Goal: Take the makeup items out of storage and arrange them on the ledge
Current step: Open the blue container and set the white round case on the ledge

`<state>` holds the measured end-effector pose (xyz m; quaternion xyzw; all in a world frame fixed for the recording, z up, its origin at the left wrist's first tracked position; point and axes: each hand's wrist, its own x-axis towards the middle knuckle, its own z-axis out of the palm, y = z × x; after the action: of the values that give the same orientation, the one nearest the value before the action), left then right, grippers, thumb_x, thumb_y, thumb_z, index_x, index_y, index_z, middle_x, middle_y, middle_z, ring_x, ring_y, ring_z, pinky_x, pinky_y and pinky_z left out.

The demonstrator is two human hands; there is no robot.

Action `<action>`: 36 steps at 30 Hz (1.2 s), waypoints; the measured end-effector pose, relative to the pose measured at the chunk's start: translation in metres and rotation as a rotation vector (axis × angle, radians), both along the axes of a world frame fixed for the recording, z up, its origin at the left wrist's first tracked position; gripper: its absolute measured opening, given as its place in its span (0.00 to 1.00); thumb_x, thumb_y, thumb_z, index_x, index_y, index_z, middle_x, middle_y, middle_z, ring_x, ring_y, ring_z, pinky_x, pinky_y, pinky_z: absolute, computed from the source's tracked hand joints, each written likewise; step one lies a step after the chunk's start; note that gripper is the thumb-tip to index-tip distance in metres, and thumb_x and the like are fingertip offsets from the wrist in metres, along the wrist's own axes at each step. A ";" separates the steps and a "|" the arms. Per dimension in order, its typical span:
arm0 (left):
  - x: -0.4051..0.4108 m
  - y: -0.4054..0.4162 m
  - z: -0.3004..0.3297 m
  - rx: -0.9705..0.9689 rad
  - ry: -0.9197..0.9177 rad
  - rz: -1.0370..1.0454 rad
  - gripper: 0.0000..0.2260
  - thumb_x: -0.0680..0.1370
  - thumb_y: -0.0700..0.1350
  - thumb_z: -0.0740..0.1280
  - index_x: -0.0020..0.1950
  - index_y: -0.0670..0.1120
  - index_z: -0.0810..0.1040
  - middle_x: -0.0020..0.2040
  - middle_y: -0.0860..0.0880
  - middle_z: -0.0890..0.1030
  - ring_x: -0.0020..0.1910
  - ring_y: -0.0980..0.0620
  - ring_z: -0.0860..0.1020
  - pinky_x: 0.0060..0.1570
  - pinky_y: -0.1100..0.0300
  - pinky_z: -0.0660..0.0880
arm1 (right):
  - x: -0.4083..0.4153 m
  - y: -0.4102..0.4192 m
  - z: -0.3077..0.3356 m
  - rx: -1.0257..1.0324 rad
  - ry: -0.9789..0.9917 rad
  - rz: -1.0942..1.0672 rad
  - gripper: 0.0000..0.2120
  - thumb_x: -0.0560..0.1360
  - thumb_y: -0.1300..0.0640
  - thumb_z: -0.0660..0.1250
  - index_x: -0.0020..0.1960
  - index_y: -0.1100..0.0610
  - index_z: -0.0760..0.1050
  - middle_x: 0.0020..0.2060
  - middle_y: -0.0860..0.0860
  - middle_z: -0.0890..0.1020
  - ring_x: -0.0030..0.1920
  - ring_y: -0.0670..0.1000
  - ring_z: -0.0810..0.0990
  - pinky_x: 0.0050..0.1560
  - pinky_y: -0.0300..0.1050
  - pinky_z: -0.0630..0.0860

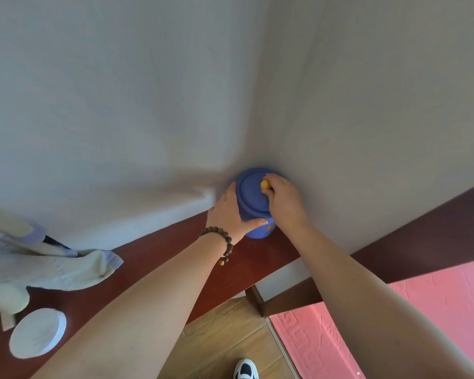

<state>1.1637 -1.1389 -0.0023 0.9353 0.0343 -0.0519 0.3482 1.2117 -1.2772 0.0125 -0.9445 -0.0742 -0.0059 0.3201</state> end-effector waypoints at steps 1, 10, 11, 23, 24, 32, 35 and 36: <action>-0.001 0.000 0.001 0.027 0.001 -0.010 0.51 0.66 0.64 0.72 0.78 0.45 0.49 0.75 0.47 0.62 0.71 0.47 0.66 0.67 0.47 0.68 | 0.000 0.001 0.001 0.002 0.014 0.002 0.17 0.78 0.61 0.60 0.66 0.61 0.72 0.65 0.56 0.75 0.66 0.56 0.71 0.67 0.46 0.67; -0.028 0.019 0.019 0.267 -0.189 0.033 0.34 0.77 0.63 0.57 0.77 0.46 0.55 0.76 0.47 0.62 0.75 0.49 0.60 0.70 0.51 0.60 | -0.040 0.000 0.031 0.021 -0.033 0.042 0.22 0.81 0.55 0.58 0.73 0.60 0.63 0.73 0.54 0.65 0.74 0.51 0.60 0.73 0.44 0.59; -0.034 0.024 0.020 0.291 -0.194 0.047 0.33 0.78 0.63 0.56 0.77 0.46 0.56 0.76 0.47 0.61 0.75 0.49 0.59 0.71 0.51 0.59 | -0.047 0.000 0.032 0.002 -0.057 0.061 0.22 0.80 0.55 0.59 0.73 0.60 0.64 0.73 0.53 0.65 0.75 0.50 0.59 0.73 0.42 0.58; -0.161 0.079 0.012 0.452 -0.131 0.481 0.31 0.78 0.62 0.56 0.76 0.46 0.60 0.74 0.46 0.66 0.75 0.47 0.61 0.71 0.48 0.60 | -0.129 0.070 0.000 0.047 -0.071 0.406 0.19 0.80 0.55 0.60 0.69 0.57 0.70 0.70 0.51 0.69 0.74 0.48 0.61 0.70 0.40 0.59; -0.177 0.084 0.010 0.460 -0.114 0.528 0.30 0.78 0.61 0.57 0.75 0.45 0.62 0.73 0.46 0.67 0.74 0.47 0.63 0.70 0.48 0.63 | -0.139 0.081 -0.005 0.046 -0.067 0.465 0.18 0.79 0.55 0.60 0.69 0.57 0.70 0.70 0.51 0.70 0.73 0.48 0.62 0.70 0.39 0.59; -0.320 0.124 -0.012 0.471 0.099 0.844 0.29 0.79 0.61 0.56 0.76 0.47 0.60 0.75 0.47 0.65 0.75 0.48 0.60 0.72 0.49 0.59 | -0.231 0.159 -0.031 0.020 0.029 0.828 0.20 0.81 0.51 0.58 0.70 0.57 0.69 0.71 0.50 0.68 0.75 0.48 0.59 0.74 0.43 0.57; -0.369 0.134 -0.017 0.462 0.163 0.922 0.30 0.79 0.62 0.52 0.77 0.48 0.55 0.77 0.49 0.60 0.77 0.50 0.55 0.74 0.51 0.55 | -0.265 0.178 -0.036 -0.005 0.044 0.911 0.20 0.81 0.50 0.57 0.70 0.56 0.69 0.72 0.50 0.67 0.75 0.48 0.58 0.73 0.42 0.56; -0.383 0.136 -0.019 0.462 0.178 0.941 0.30 0.80 0.62 0.52 0.78 0.48 0.54 0.77 0.49 0.59 0.77 0.50 0.54 0.74 0.51 0.55 | -0.276 0.183 -0.036 -0.010 0.049 0.931 0.20 0.81 0.50 0.57 0.70 0.56 0.69 0.72 0.50 0.67 0.75 0.48 0.58 0.73 0.42 0.56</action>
<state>0.7807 -1.0031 -0.0214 0.8631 0.4903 0.0396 0.1147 0.9361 -1.0938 -0.0240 -0.8121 -0.4826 0.1610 0.2859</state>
